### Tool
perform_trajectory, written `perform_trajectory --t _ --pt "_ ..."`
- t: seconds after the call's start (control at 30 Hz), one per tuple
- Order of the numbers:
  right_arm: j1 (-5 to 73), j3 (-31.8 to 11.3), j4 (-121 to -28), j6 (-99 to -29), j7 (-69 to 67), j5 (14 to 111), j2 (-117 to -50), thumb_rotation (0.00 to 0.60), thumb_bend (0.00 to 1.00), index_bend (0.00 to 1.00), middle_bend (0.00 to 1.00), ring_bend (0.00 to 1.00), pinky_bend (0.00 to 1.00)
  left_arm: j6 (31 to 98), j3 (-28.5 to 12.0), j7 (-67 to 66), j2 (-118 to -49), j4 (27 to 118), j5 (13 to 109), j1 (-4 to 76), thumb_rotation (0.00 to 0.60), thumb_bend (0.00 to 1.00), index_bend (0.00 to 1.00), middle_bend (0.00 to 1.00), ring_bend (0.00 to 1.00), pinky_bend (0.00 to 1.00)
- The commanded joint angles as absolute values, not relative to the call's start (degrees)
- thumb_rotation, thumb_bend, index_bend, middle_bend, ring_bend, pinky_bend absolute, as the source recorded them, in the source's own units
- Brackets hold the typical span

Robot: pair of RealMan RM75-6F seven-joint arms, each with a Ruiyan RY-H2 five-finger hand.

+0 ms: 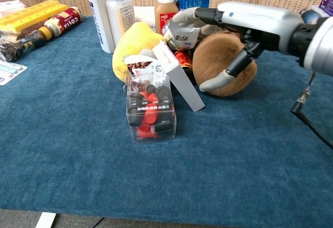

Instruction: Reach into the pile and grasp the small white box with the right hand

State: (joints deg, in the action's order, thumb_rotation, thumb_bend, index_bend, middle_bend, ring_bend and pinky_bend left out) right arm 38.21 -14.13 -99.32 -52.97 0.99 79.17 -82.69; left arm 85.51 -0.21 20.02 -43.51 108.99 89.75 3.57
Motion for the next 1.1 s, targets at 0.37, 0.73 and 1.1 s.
perform_trajectory --t 0.37,0.73,1.1 --pt "42.7 -14.1 -96.5 -50.9 5.3 75.3 -86.8 0.6 0.0 0.0 0.0 0.0 0.0 84.6 -0.2 20.7 -43.5 108.9 89.4 3.9 0.6 0.0 0.18 0.0 0.0 0.0" --pt "44.6 -13.6 -92.7 -51.8 6.2 74.5 -90.0 0.6 0.0 0.0 0.01 0.0 0.03 84.7 -0.2 22.5 -43.0 108.4 89.2 3.8 0.6 0.0 0.18 0.0 0.0 0.0" --pt "43.8 -12.9 -88.4 -57.9 3.7 78.7 -93.4 0.6 0.0 0.38 0.75 0.43 0.6 85.0 -0.2 22.9 -42.8 108.3 89.4 3.7 0.6 0.0 0.18 0.0 0.0 0.0"
